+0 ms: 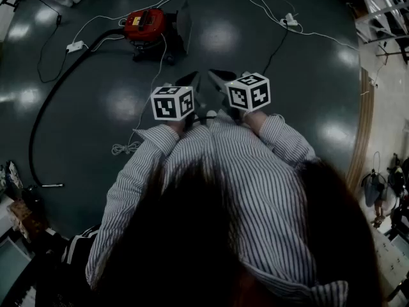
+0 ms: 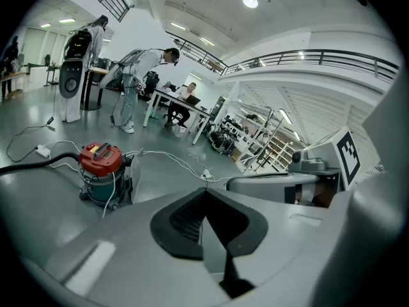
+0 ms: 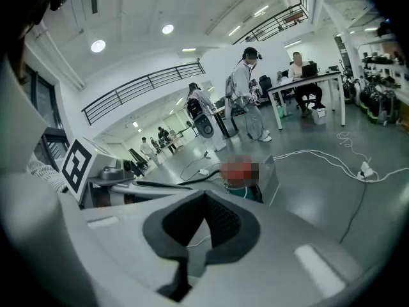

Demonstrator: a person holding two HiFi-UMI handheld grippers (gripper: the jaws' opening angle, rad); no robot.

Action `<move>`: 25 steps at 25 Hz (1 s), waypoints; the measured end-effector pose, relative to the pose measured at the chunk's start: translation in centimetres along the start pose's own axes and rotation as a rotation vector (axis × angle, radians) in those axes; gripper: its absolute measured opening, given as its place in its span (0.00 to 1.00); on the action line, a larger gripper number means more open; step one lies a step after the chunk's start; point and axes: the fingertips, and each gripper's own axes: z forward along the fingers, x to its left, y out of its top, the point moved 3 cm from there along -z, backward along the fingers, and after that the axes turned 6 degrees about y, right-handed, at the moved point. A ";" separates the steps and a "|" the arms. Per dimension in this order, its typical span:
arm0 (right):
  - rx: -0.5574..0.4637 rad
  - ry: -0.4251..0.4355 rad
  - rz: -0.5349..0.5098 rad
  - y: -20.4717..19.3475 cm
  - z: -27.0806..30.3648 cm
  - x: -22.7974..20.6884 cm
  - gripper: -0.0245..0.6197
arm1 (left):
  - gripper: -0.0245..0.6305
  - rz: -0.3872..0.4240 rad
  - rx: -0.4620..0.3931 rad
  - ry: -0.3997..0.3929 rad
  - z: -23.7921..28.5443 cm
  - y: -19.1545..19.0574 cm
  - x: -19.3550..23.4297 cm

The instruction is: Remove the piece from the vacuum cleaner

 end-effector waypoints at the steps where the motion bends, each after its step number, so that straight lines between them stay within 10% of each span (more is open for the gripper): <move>1: 0.000 0.000 -0.002 0.1 0.0 0.0 0.04 | 0.05 0.000 0.000 -0.001 0.0 0.1 0.0; 25: -0.049 0.064 0.049 1.3 -1.4 -1.4 0.04 | 0.05 -0.065 -0.021 0.032 1.3 0.6 -0.5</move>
